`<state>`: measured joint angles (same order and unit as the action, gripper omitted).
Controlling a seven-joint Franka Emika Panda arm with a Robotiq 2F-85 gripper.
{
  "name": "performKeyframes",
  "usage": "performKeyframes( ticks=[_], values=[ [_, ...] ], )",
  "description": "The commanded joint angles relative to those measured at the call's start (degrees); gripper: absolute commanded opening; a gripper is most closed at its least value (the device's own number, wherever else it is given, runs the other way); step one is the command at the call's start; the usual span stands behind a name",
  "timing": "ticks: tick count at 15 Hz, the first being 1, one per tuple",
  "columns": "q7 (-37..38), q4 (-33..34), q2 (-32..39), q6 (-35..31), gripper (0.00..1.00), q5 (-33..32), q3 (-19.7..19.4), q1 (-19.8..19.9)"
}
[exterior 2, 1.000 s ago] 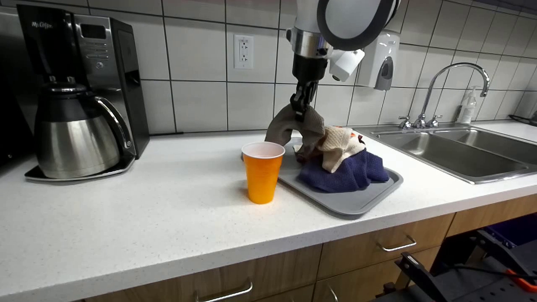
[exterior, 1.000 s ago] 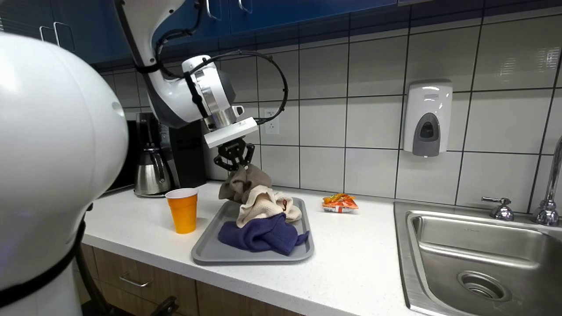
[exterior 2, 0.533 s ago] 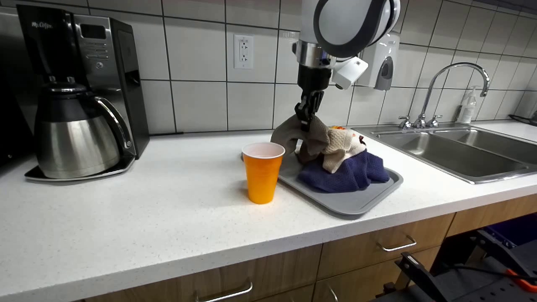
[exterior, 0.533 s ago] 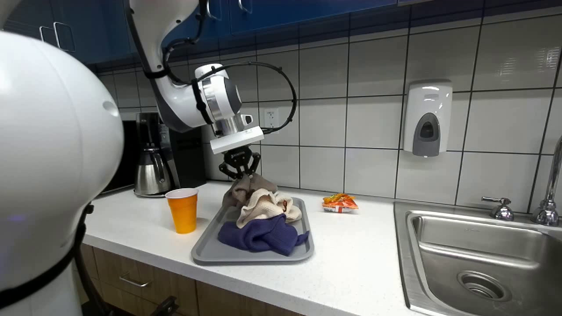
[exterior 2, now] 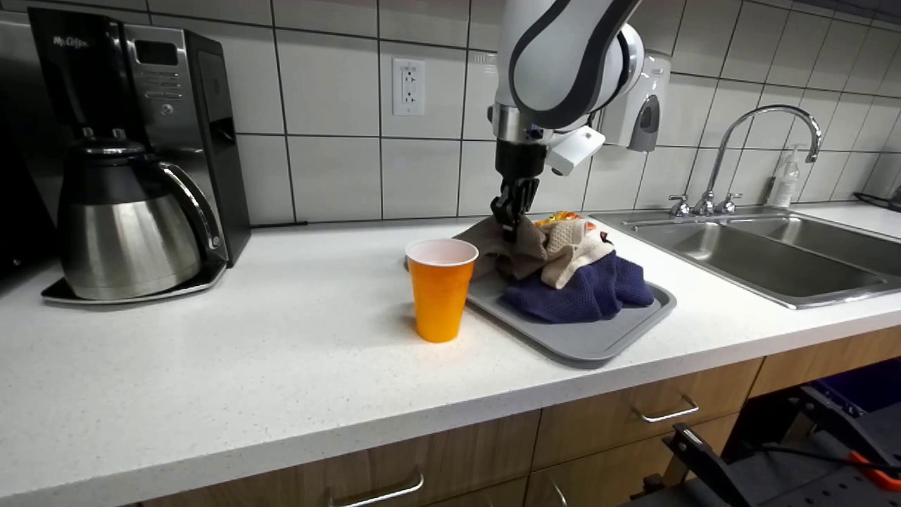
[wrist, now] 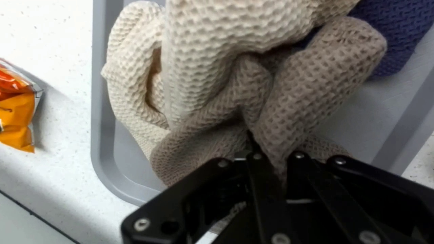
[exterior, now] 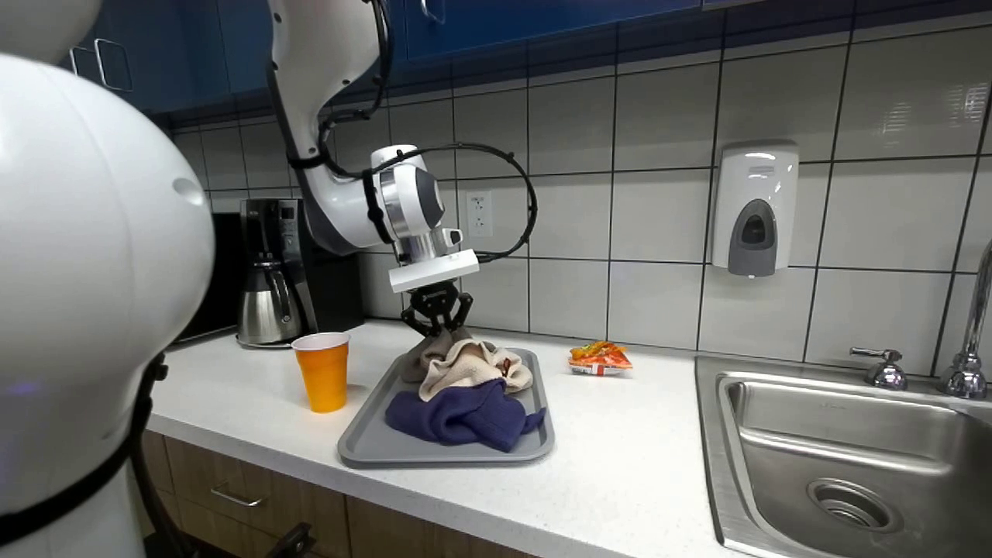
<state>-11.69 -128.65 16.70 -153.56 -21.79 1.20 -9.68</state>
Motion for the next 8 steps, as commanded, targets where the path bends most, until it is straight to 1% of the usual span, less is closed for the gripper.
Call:
performKeyframes(
  ticks=[1,6,7,8],
  values=[
    [-1.28,4.55,3.68,2.8,0.02,1.02,1.09,1.42],
    [-1.69,6.42,5.93,3.25,0.02,1.27,1.53,1.42],
    [-1.88,6.42,5.99,3.48,0.16,1.29,1.66,1.43],
    [-1.58,6.2,5.57,3.81,0.36,1.06,1.59,1.25]
  ],
)
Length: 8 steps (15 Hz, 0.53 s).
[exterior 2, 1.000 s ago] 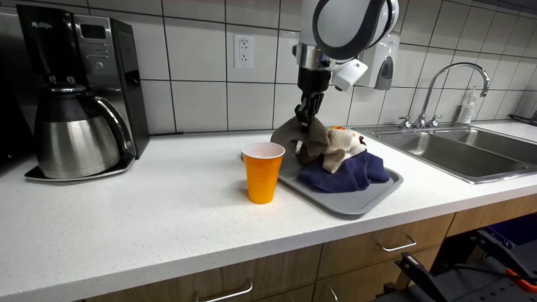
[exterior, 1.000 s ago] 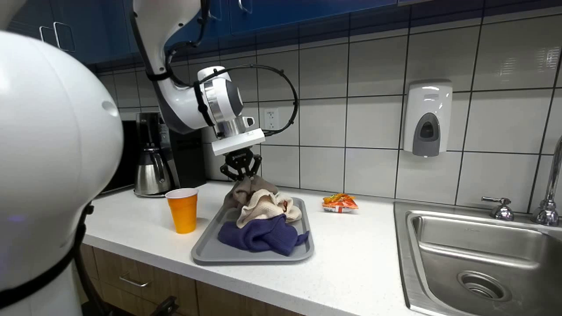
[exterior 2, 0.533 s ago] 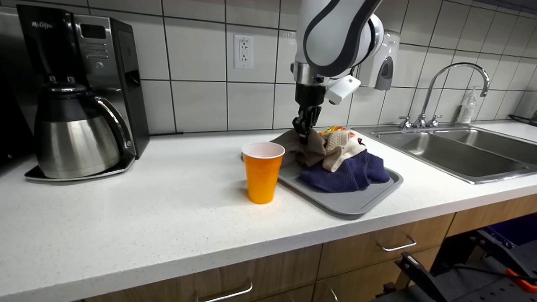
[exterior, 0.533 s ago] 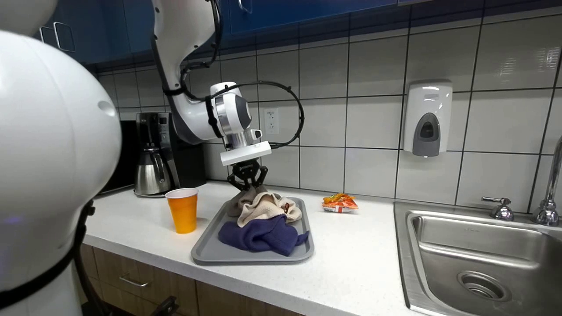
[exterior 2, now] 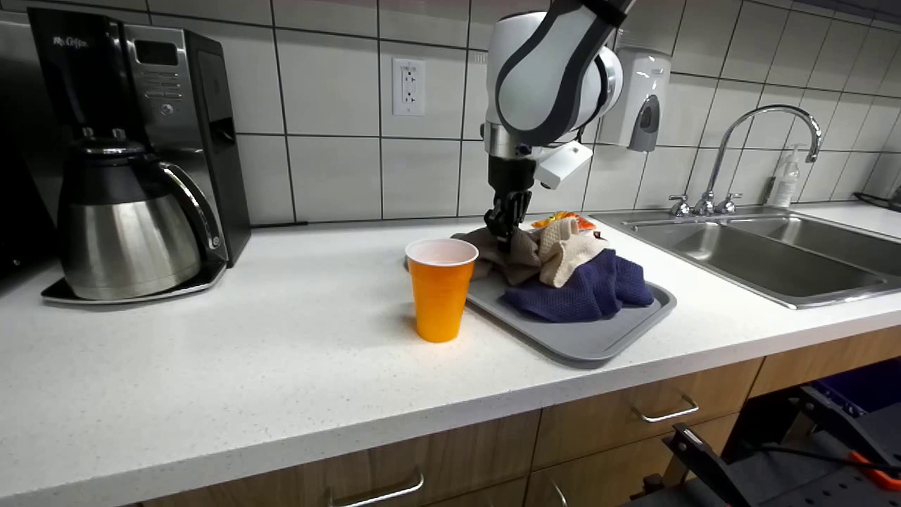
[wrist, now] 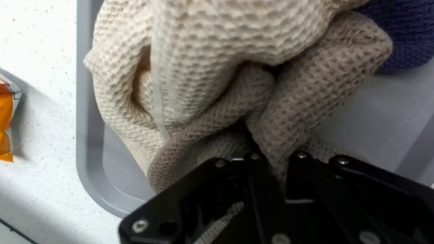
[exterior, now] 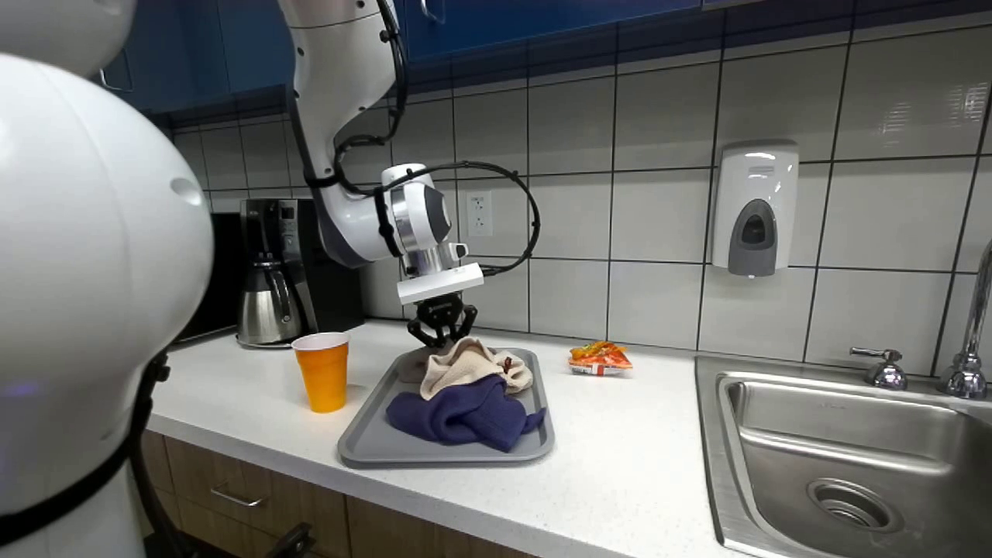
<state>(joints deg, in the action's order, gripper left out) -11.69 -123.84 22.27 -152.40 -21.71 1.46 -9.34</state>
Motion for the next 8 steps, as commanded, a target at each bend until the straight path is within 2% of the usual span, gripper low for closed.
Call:
performKeyframes(
  ticks=[1,8],
  values=[
    [-1.38,1.05,-0.51,2.87,0.42,0.59,1.24,0.72],
    [0.83,-3.26,-6.75,5.68,0.94,-1.66,0.36,-0.35]
  ],
)
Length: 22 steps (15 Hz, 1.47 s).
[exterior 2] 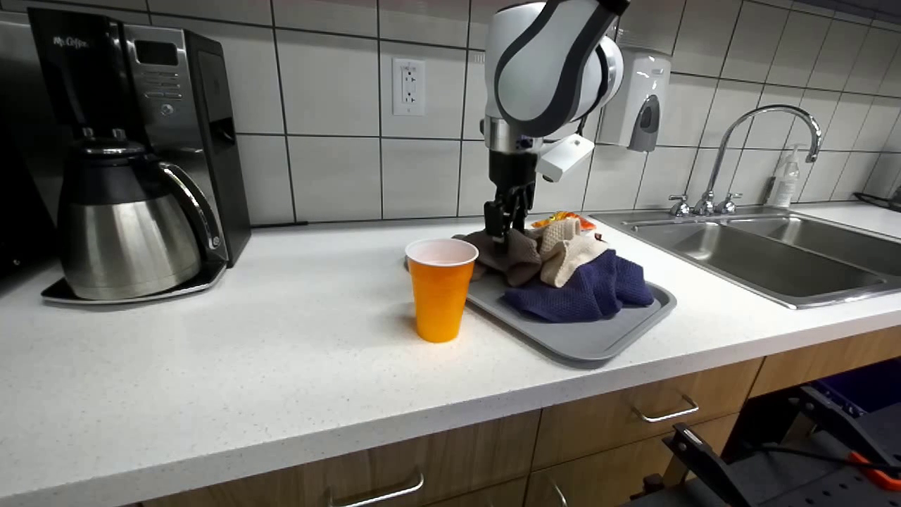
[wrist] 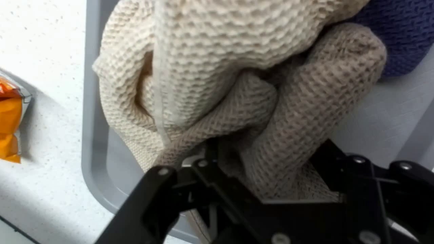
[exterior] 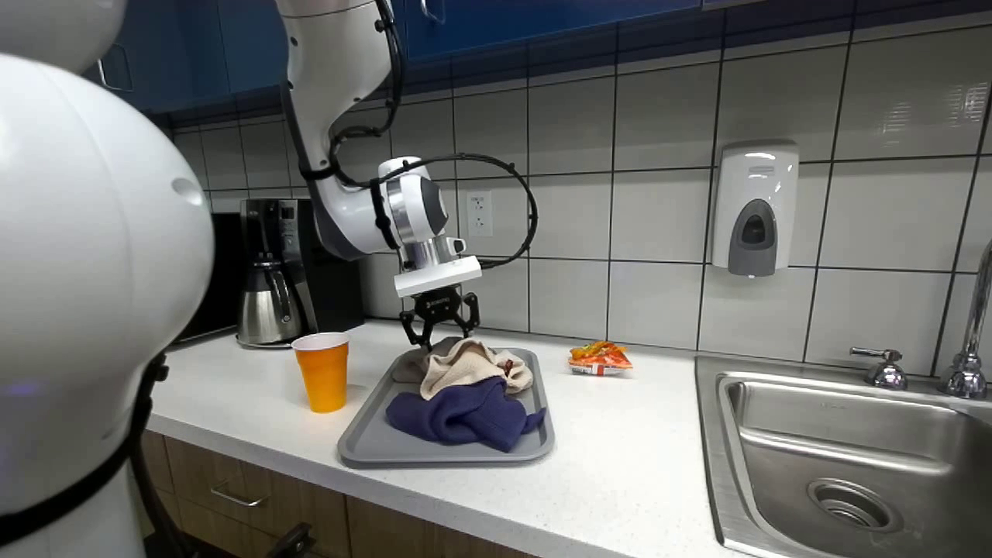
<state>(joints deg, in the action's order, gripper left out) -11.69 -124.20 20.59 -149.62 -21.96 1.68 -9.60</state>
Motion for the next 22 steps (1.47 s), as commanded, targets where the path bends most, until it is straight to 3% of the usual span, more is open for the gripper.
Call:
performKeyframes(
  ticks=[1,17,22],
  values=[
    [1.06,-3.4,-6.12,3.5,0.99,-1.45,0.31,-0.16],
    [4.35,-17.95,-24.86,12.46,1.0,-1.2,1.45,1.5],
    [1.04,-23.75,-30.13,11.99,1.0,-0.43,0.67,3.58]
  ],
)
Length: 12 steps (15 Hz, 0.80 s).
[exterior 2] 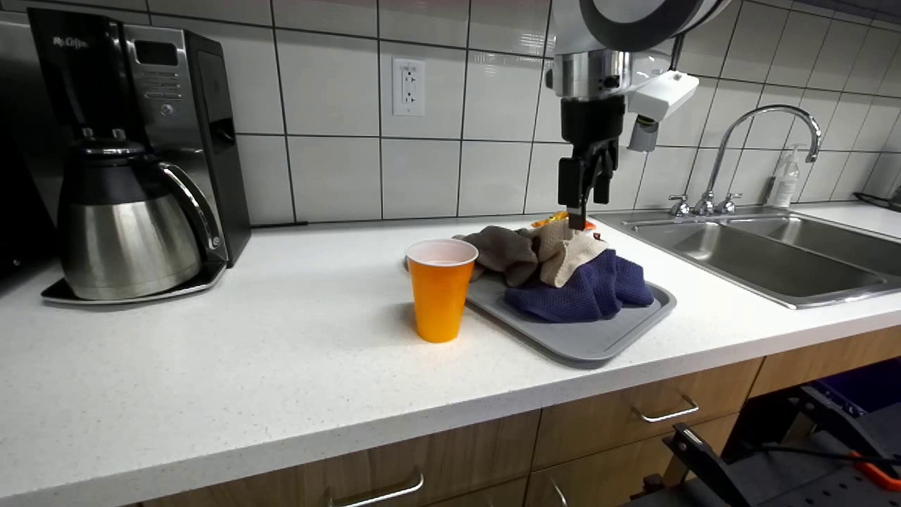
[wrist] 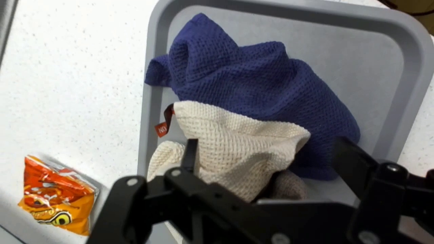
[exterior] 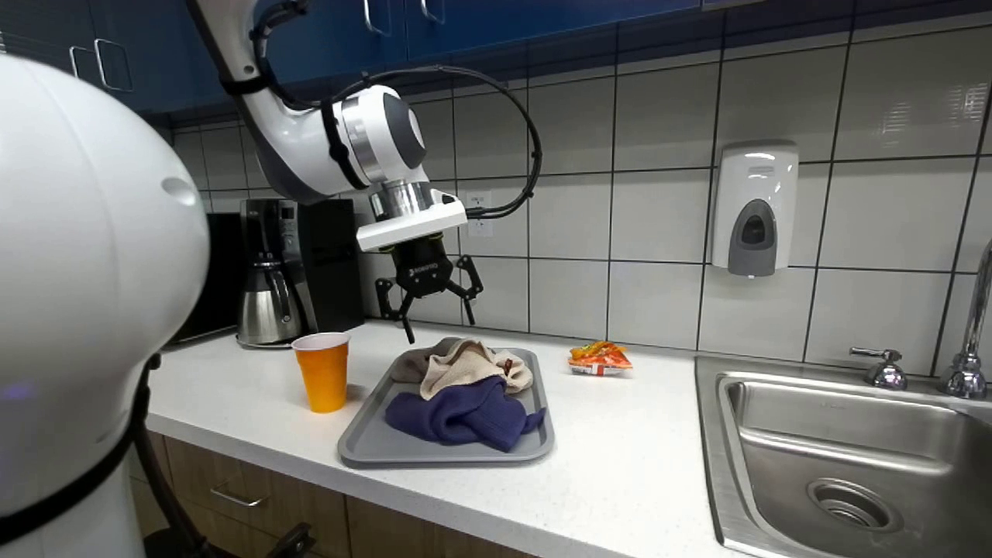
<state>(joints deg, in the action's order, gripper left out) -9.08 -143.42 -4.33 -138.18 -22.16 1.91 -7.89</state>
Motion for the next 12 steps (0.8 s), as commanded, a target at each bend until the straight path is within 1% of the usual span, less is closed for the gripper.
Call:
performKeyframes(
  ticks=[1,5,10,12],
  values=[
    [-2.54,-5.24,-5.92,0.68,1.0,0.13,0.28,2.18],
    [-6.46,-8.58,-8.51,-0.31,1.0,0.72,-0.76,3.35],
    [-11.27,-11.19,-10.3,-4.75,1.0,3.15,-3.24,4.17],
    [-13.27,-11.79,-10.43,-7.42,1.0,5.35,-4.62,4.28]
  ],
)
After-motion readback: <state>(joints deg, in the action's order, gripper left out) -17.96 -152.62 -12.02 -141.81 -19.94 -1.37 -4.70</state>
